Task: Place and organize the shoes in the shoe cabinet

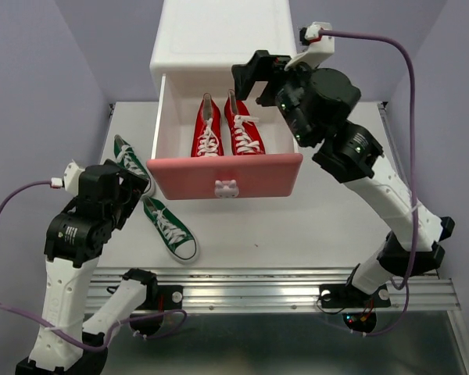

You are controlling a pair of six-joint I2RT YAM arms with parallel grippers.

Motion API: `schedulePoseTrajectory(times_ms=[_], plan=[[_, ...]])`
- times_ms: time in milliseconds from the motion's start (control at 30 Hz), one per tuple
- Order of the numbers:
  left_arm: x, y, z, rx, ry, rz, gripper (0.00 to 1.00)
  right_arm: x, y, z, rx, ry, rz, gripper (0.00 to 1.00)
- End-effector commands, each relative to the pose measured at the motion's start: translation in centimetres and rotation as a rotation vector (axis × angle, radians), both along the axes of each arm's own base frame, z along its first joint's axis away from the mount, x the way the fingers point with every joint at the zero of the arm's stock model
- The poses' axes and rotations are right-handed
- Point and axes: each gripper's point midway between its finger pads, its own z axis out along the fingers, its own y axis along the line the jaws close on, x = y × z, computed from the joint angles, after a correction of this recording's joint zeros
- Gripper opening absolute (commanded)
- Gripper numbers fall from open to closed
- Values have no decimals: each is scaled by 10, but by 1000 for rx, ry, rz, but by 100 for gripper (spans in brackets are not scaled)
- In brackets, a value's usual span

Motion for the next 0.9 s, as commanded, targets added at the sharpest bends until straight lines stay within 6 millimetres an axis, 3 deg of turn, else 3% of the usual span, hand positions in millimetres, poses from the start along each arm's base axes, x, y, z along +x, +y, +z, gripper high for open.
schedulePoseTrajectory(times_ms=[0,33,133,233,400,567,733,867], plan=[[10,8,24,54,-53,10,99,-63,-4,59,116,-129,294,100],[15,7,28,70,-57,-2,99,-78,1,67,127,-135,379,100],[29,8,42,106,-79,-16,99,-103,20,54,114,-55,553,100],[42,8,56,159,-92,-41,99,-116,41,34,75,13,677,100],[56,12,74,197,-102,-32,99,-134,54,24,26,16,806,100],[74,9,100,180,-179,-37,99,-151,73,-7,-107,56,928,100],[88,22,125,217,-216,-32,99,-161,76,-21,-172,74,965,100],[98,36,147,246,-246,-39,99,-181,76,-40,-218,116,999,100]])
